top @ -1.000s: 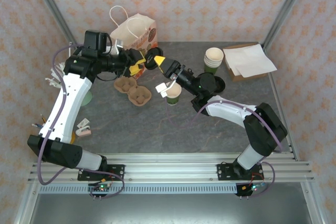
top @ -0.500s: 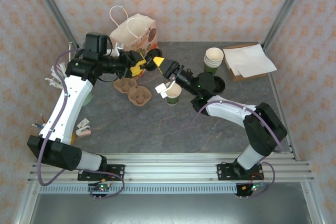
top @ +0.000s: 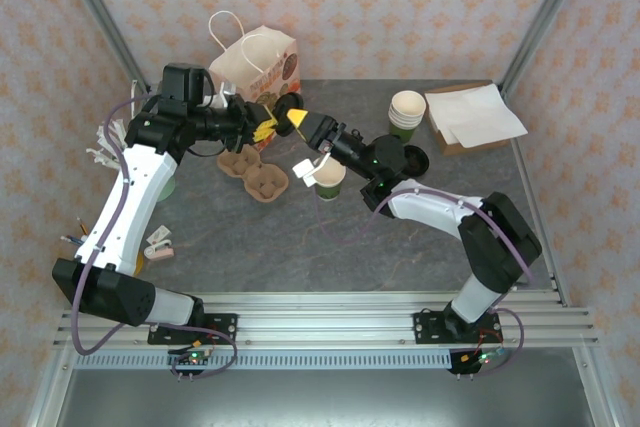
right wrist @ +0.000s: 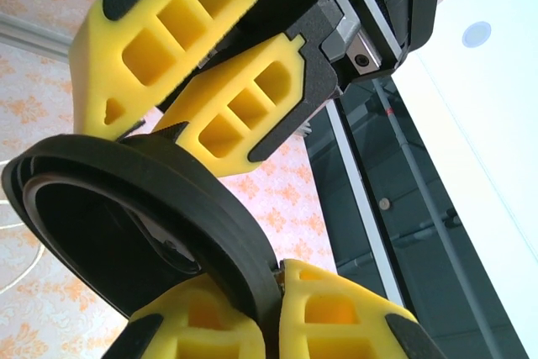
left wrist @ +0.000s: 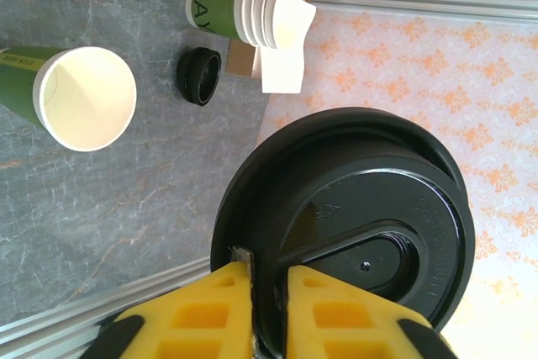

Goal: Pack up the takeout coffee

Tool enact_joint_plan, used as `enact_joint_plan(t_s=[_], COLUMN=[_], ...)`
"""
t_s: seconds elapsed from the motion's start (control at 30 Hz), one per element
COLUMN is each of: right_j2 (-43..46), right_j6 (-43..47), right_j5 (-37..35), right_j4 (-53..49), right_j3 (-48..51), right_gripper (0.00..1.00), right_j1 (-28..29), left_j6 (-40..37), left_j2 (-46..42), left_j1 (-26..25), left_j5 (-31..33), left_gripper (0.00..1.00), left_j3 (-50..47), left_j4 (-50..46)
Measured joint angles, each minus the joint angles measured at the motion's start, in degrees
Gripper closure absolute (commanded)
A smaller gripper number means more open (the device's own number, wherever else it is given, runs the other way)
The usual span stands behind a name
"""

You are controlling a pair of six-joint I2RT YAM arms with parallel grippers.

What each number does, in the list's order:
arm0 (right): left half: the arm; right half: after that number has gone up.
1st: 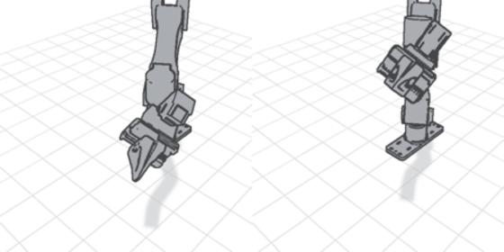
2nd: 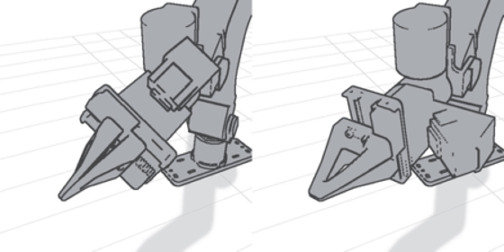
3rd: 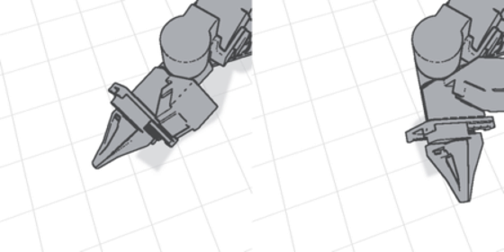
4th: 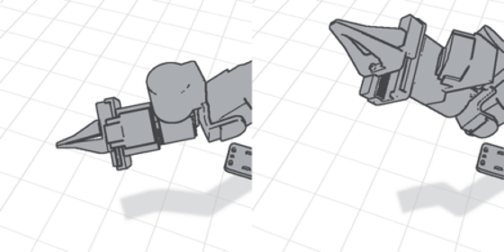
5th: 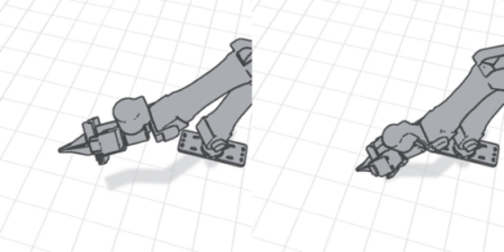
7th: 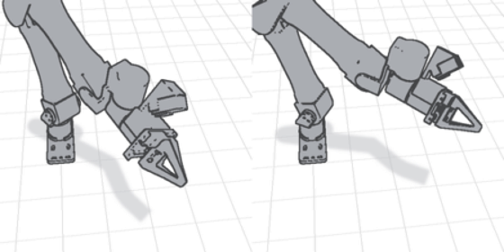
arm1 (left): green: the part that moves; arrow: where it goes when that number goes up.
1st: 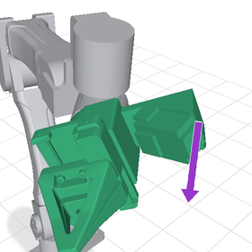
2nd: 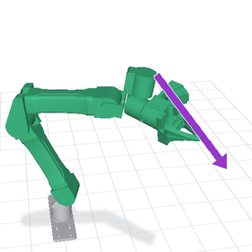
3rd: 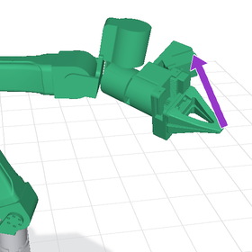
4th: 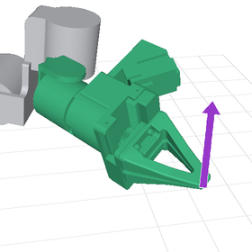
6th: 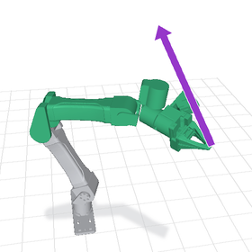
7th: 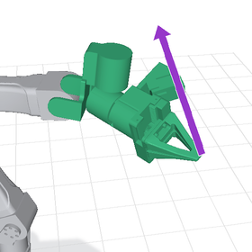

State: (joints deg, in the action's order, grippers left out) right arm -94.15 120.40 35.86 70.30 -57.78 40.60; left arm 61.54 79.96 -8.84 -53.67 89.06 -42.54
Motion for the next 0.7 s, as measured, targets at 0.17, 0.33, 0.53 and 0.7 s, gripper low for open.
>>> enact_joint_plan(t_s=[0.17,0.33,0.53,0.7], right_j2=[-0.15,-0.11,2.73,3.52], right_j6=[0.35,0.46,-2.91,-12.98], right_j5=[0.15,-1.40,-11.02,-22.05], right_j4=[0.00,-0.44,-5.73,-8.55], right_j3=[0.00,0.74,4.92,7.61], right_gripper=[1.00,0.71,0.15,0.00], right_j1=[0.15,0.85,5.31,7.15], left_j6=[-0.72,-3.34,-11.76,-19.12], left_j2=[0.00,0.02,0.07,0.13], left_j1=[0.28,0.26,0.22,0.22], left_j5=[0.17,1.68,8.90,15.93], left_gripper=[1.00,1.00,1.00,1.00], left_j3=[0.02,0.15,0.66,1.01], left_j4=[-0.48,-1.09,-3.65,-4.85])
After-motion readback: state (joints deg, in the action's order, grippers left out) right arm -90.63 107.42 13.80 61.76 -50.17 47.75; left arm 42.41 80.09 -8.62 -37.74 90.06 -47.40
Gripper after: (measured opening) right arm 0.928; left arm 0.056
